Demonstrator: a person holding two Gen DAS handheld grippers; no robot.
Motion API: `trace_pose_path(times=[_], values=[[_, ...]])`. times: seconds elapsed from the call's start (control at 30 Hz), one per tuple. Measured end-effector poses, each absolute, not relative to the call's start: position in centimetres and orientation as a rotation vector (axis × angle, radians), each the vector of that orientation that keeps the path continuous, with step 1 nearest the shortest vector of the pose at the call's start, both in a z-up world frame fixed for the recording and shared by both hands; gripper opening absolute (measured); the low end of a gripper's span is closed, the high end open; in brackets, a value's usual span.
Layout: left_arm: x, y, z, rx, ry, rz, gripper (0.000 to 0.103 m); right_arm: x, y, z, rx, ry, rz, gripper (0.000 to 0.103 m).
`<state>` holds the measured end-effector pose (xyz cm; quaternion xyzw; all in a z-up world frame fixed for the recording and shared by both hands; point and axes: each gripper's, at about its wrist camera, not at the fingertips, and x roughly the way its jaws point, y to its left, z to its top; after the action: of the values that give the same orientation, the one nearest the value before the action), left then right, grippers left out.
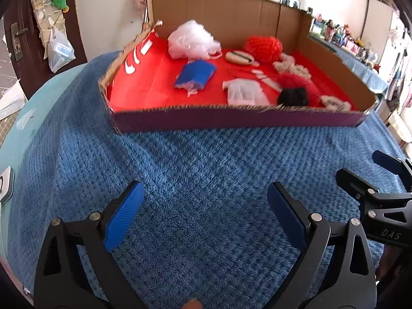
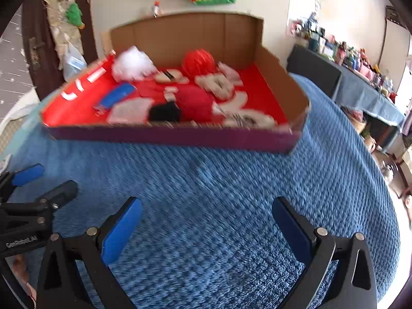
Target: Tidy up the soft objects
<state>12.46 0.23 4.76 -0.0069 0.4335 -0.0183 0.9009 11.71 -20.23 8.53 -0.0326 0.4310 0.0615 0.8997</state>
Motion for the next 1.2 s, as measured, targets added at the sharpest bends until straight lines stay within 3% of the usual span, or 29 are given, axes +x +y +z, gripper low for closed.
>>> trace_pose_path(times=[0.2, 1.2], values=[[13.0, 0.3, 3.6, -0.004, 0.923, 0.008, 0.103, 12.3, -21.0, 7.2, -0.046, 0.953, 0.092, 0.103], [13.0, 0.0, 3.4, 0.008, 0.916, 0.018, 0.103, 12.3, -20.7, 6.9, -0.05, 0.955, 0.071, 0.103]])
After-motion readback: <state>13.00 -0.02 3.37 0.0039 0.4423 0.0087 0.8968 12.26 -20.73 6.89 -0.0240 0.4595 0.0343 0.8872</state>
